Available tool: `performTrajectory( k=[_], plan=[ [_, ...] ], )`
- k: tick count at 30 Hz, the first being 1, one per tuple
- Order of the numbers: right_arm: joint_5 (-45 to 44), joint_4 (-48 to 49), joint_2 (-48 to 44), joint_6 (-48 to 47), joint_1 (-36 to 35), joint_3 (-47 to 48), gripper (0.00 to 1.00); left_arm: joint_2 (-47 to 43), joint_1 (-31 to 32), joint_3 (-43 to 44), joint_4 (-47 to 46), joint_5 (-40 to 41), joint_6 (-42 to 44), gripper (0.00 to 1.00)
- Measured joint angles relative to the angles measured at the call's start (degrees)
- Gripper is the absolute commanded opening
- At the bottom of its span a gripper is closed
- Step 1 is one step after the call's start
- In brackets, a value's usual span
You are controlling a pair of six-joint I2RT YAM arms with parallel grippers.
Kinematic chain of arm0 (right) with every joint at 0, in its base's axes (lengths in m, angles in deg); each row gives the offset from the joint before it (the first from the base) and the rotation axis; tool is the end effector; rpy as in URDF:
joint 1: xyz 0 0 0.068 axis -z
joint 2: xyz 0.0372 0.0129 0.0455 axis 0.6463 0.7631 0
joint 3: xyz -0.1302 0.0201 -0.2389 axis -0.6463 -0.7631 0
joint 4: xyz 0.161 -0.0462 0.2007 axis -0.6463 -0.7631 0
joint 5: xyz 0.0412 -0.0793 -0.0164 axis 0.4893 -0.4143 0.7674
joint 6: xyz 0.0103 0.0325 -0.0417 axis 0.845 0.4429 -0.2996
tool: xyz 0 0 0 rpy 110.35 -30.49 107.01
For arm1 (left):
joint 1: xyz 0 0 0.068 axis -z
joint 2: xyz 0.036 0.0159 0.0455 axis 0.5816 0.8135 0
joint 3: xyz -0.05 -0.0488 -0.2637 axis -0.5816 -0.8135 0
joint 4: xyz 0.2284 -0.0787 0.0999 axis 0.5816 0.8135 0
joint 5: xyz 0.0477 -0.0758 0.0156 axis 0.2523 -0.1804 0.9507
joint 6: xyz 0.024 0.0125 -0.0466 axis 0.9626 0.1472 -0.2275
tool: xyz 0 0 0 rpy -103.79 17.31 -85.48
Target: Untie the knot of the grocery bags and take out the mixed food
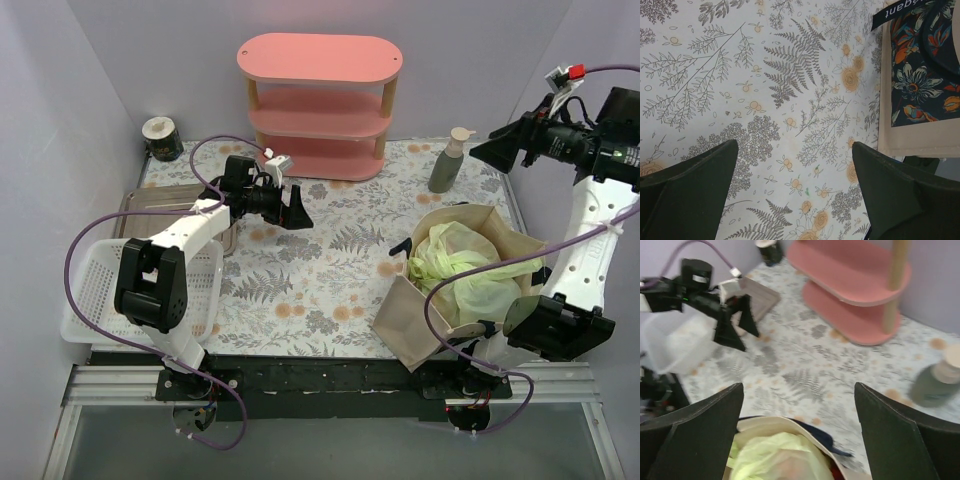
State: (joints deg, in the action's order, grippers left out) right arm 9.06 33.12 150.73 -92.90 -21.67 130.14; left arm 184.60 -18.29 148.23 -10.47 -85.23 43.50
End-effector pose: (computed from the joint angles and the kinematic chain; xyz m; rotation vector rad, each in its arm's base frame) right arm 0.2863 -0.0608 0.4717 -0.5564 1.7267 0.9343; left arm 0.3474 -0.1332 0.2490 -0.1134 2.4884 -1.3421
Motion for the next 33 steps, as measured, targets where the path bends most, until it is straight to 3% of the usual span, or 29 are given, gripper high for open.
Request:
performTrajectory(
  k=[2,5,11,16,19,20,22,23,24,28,29,33],
  plan=[
    [-5.03,-7.56,0.33,-10.23,2.45,6.34,0.97,0.0,0.0,-0.52,-0.02,-0.04,0.13,0.98],
    [-13.27,-16.39,-0.48,-21.33,2.23,7.87,0.98,0.0,0.0,-1.09,0.35,-0.04,0.13,0.98],
    [-31.98,-24.81,-5.11,-34.03,1.81,-4.96,0.98,0.0,0.0,-1.14,0.15,-0.09,0.11,0.98],
    [-43.21,-26.8,-10.64,-38.62,1.81,-13.35,0.98,0.15,0.0,-1.6,-1.51,-0.48,-0.59,0.98],
    [-47.39,-25.22,-13.16,-39.34,1.81,-16.22,0.85,0.79,0.0,-1.66,-2.8,-0.59,-1.2,0.98],
    [-48.48,-24.5,-13.57,-39.56,1.81,-16.98,0.68,1.05,0.0,-1.66,-2.97,-0.59,-1.29,0.98],
    [-50.31,-23.1,-13.44,-40.15,1.79,-18.18,0.49,1.49,0.0,-1.66,-3.28,-0.57,-1.44,0.98],
    [-51.1,-22.62,-12.85,-40.39,1.79,-18.47,0.32,1.6,0.0,-1.66,-3.45,-0.55,-1.46,0.98],
    [-52.13,-22.01,-11.74,-40.41,1.81,-18.6,0.26,1.7,0.0,-1.66,-3.52,-0.5,-1.46,0.98],
    [-56.0,-18.51,-7.08,-40.61,2.32,-18.47,0.12,1.7,0.0,-1.66,-3.98,-0.48,-1.46,0.98],
    [-56.87,-17.25,-5.92,-40.3,2.69,-18.12,0.02,1.7,0.0,-1.66,-3.98,-0.46,-1.46,0.98],
    [-59.78,-15.89,-1.77,-39.01,4.15,-14.08,0.01,1.7,0.0,-1.68,-4.28,-0.44,-1.7,0.98]
  ],
)
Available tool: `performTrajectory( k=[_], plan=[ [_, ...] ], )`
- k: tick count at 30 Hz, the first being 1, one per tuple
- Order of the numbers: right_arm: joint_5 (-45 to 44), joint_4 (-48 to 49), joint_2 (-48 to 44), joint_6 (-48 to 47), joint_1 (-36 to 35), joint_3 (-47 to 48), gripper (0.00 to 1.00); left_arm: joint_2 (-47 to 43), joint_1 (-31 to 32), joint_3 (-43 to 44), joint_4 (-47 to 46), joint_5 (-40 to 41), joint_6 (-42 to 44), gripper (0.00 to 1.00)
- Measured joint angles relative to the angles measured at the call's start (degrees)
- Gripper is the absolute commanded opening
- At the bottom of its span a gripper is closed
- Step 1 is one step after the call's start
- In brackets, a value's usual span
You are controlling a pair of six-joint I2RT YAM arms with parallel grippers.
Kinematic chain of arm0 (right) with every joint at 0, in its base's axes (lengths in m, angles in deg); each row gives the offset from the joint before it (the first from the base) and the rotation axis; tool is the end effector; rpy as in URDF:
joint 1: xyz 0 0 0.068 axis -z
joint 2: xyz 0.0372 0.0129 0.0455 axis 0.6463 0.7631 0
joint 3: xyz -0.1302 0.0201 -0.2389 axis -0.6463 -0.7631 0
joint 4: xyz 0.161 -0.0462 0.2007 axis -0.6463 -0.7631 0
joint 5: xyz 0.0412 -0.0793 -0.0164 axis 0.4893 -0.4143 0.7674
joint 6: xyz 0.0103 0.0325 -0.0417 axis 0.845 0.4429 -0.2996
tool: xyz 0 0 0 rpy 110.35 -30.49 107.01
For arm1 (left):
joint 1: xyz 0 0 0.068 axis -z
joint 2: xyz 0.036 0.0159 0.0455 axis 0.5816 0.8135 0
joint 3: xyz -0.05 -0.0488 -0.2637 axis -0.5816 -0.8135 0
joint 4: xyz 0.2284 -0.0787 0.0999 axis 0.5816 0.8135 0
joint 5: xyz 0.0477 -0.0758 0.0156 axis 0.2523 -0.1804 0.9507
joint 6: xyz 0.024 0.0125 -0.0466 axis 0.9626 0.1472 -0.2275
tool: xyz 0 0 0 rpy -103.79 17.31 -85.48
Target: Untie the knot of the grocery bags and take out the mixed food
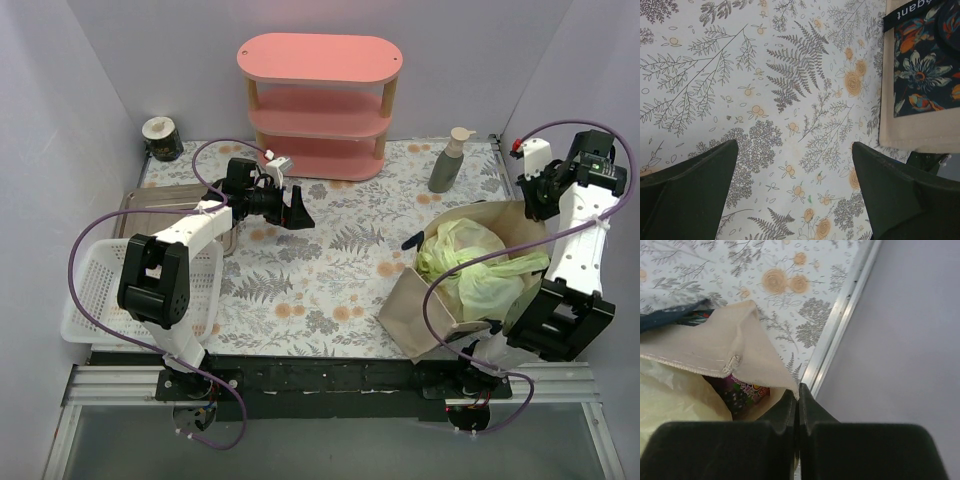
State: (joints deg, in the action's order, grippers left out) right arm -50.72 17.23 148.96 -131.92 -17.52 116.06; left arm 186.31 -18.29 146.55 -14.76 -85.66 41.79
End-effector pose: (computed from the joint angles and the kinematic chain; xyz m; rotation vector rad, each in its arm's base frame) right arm 0.2720 -0.1064 0.3719 -0.5914 2.4581 -0.2356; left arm 0.3521 -0.1348 0.2347 -0.1369 2.4811 -1.3647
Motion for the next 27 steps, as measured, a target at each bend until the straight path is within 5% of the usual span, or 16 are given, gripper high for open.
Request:
performTrajectory(
  k=[4,6,10,20,27],
  plan=[
    [-1.22,0.02,4.55,1.4,0.35,6.54,0.17,0.0,0.09,-0.07,-0.07,0.02,-0.2,0.98],
    [-1.16,0.96,6.29,2.03,0.52,9.4,0.33,0.0,0.09,-0.07,-0.07,0.07,-0.24,0.98],
    [0.74,4.02,5.44,3.04,0.85,12.46,0.95,0.0,0.09,-0.07,-0.07,0.26,-0.39,0.98],
    [22.8,-5.95,-16.59,-11.87,-1.66,0.92,0.98,0.0,0.11,-0.09,-0.09,0.24,-0.61,0.98],
    [26.69,-10.05,-13.46,-13.81,-1.9,-4.92,0.98,0.0,0.11,-0.22,-0.15,0.22,-0.87,0.98]
  ],
)
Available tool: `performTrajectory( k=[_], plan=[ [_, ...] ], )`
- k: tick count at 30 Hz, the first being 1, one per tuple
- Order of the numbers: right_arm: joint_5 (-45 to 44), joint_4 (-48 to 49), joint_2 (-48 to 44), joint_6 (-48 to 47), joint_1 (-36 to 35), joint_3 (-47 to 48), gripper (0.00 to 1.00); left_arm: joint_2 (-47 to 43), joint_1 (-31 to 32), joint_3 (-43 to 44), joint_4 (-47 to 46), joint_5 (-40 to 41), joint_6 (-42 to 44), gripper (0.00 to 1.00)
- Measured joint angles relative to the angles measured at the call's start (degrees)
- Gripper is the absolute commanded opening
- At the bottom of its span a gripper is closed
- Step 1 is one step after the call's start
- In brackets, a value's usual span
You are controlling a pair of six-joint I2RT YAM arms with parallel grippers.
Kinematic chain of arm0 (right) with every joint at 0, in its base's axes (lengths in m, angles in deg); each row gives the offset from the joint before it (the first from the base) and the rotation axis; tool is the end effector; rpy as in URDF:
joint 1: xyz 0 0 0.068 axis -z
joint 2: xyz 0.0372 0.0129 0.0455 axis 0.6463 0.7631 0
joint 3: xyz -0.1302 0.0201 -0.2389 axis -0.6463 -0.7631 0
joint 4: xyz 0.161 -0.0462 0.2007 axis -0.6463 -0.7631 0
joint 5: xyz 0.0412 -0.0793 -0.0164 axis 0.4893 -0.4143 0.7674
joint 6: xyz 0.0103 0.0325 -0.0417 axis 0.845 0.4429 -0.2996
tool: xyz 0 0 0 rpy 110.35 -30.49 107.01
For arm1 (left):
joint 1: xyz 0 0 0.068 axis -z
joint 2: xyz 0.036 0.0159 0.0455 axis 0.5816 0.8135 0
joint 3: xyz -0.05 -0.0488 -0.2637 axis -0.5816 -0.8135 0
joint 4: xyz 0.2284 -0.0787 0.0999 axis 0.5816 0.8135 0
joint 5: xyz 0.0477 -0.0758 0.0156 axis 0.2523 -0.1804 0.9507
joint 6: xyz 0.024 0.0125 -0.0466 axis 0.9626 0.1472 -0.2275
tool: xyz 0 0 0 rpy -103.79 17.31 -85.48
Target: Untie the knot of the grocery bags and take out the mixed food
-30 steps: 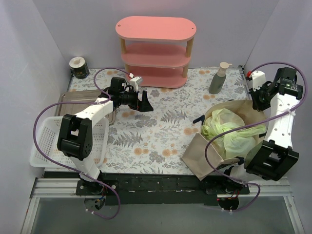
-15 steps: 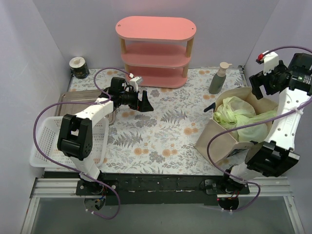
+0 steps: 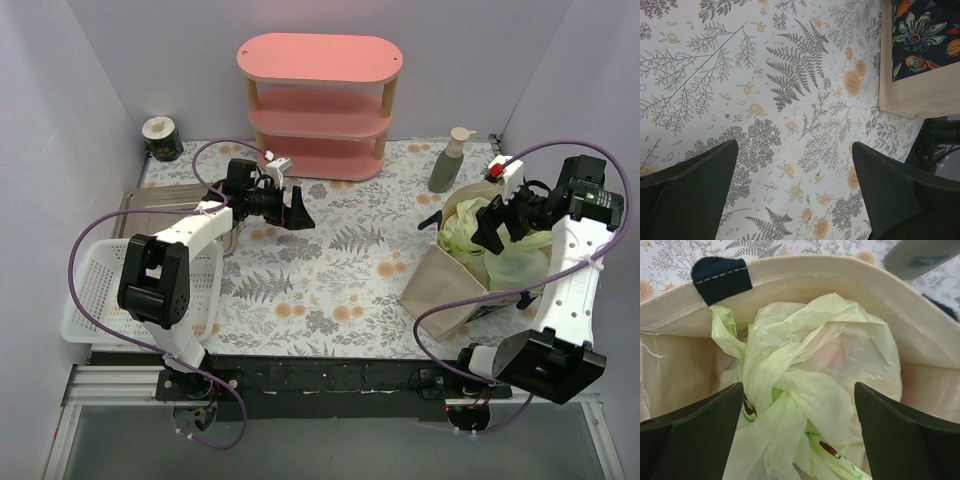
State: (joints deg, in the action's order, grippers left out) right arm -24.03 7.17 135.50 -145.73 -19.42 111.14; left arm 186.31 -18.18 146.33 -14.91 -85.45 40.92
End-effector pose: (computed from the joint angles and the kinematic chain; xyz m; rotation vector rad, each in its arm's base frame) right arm 0.2041 -0.0542 0.3969 -0.9867 2.0748 0.1624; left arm 0.3516 -0.1353 0.2336 -0.1566 2.4868 -1.3671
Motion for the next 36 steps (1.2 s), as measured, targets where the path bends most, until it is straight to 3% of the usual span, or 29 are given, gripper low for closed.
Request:
performTrajectory(
  k=[10,16,18,19,20,22,23,26,31,36],
  plan=[
    [0.28,-1.18,5.62,0.72,-4.81,-2.75,0.98,0.0,0.35,-0.74,-0.5,0.04,-0.11,0.98],
    [-8.79,3.45,4.9,6.67,-8.76,-8.94,0.98,0.0,0.44,-1.03,-0.76,0.07,-0.13,0.98],
    [-12.57,5.14,4.76,8.76,-8.87,-9.77,0.86,0.0,0.44,-1.03,-0.79,0.07,-0.15,0.98],
    [-14.27,6.01,4.57,9.29,-8.87,-10.16,0.75,0.0,0.44,-1.03,-0.79,0.02,-0.22,0.98],
    [-15.89,6.78,4.37,9.86,-8.87,-10.54,0.54,0.04,0.44,-1.03,-0.76,0.0,-0.37,0.98],
    [-18.05,7.45,4.13,10.84,-8.87,-11.17,0.34,0.39,0.46,-0.96,-0.66,-0.11,-0.59,0.98],
    [-18.91,7.52,4.13,10.84,-8.92,-11.17,0.19,0.81,0.46,-0.61,-0.24,-0.28,-0.63,0.98],
    [-20.06,7.56,4.13,11.93,-9.01,-10.78,0.02,2.8,0.48,1.14,0.76,-0.44,-0.5,0.98],
    [-21.59,7.23,4.02,14.86,-8.96,-4.68,0.01,5.7,0.48,4.15,2.75,-0.39,1.14,0.98],
    [-22.47,7.5,4.13,17.92,-8.92,13.68,0.01,5.84,0.5,4.81,3.72,-0.46,1.97,0.98]
  ],
)
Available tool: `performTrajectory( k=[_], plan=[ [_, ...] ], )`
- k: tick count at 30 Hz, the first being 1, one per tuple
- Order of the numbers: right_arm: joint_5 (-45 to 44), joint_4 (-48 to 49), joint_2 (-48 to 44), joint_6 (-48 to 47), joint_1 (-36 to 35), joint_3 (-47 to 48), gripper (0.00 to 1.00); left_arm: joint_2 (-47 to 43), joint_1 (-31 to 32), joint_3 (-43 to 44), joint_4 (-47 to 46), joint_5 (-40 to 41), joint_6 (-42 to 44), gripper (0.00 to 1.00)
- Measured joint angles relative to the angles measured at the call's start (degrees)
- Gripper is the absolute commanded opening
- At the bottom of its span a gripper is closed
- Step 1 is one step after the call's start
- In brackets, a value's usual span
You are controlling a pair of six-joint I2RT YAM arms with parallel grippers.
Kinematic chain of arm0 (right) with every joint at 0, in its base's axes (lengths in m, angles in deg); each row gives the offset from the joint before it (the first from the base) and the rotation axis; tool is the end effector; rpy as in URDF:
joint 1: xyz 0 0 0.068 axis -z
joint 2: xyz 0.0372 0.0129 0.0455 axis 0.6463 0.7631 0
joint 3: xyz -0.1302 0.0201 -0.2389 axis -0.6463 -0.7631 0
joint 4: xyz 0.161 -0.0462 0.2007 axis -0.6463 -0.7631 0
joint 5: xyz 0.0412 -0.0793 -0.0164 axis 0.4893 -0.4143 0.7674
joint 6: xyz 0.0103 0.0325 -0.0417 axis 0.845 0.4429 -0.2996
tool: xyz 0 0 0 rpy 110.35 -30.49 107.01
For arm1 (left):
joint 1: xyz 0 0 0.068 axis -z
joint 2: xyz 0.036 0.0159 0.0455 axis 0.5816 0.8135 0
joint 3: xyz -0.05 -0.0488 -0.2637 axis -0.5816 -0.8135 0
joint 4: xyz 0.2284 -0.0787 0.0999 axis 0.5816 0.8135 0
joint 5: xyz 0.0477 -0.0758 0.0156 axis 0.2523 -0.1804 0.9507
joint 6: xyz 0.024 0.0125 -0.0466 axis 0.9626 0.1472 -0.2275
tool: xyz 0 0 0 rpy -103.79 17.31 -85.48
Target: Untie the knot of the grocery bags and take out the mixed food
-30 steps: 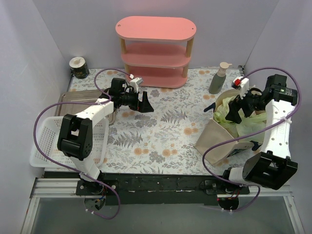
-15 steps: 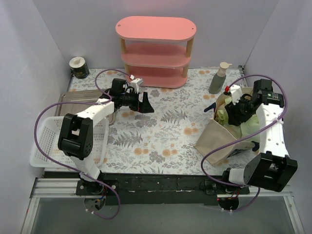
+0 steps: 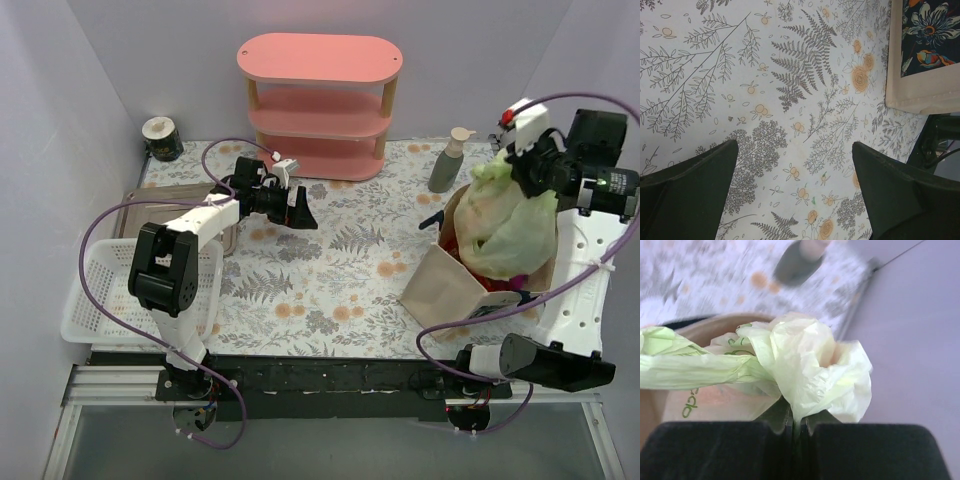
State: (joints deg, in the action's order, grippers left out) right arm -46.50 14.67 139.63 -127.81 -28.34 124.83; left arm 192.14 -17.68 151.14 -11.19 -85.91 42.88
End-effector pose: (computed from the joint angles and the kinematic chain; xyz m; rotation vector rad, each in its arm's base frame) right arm 0.2297 -0.0387 0.4537 -0.7227 2.1265 -0.2008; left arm 0.3683 -0.1444 0.2181 -0.1490 2.5623 -1.3554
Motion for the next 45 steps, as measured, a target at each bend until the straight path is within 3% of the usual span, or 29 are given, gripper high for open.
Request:
performTrajectory(
  k=[6,12,16,20,28,33,39,40,41,43,45],
  plan=[
    [1.81,5.55,2.73,2.78,0.0,23.23,0.01,0.13,-0.2,1.51,1.81,-0.81,0.13,0.98],
    [11.65,24.44,-0.15,11.28,0.0,21.51,0.01,1.77,-0.92,4.09,2.27,-1.31,0.02,0.98],
    [18.18,33.64,7.02,19.82,-0.31,30.08,0.01,1.92,-1.18,4.81,2.78,-1.27,-0.61,0.98],
    [21.03,40.37,11.85,24.63,-3.76,30.84,0.01,1.92,-1.29,5.97,3.23,-0.5,-1.03,0.98],
    [23.45,41.55,14.38,25.07,-21.29,19.93,0.01,-1.25,-4.39,7.1,4.13,6.93,-5.7,0.98],
    [23.08,40.46,12.94,20.65,-32.65,6.36,0.01,-8.59,-7.78,3.72,4.81,13.53,-4.31,0.98],
    [20.92,38.86,12.98,15.04,-44.63,-7.23,0.01,-20.02,-7.08,-4.26,6.36,17.2,0.57,0.98],
    [20.9,38.62,13.16,14.67,-46.1,-8.09,0.44,-21.31,-6.91,-5.2,6.6,17.35,1.33,0.98],
    [20.7,38.91,13.22,13.73,-47.43,-9.7,0.65,-22.08,-6.82,-5.7,6.78,17.46,1.9,0.98],
    [19.93,38.01,13.81,12.07,-49.92,-12.39,0.94,-23.08,-6.58,-6.75,7.02,17.42,3.19,0.98],
    [18.53,37.57,14.99,11.98,-51.87,-13.73,0.96,-23.21,-6.23,-7.3,7.28,16.98,4.55,0.98]
  ],
)
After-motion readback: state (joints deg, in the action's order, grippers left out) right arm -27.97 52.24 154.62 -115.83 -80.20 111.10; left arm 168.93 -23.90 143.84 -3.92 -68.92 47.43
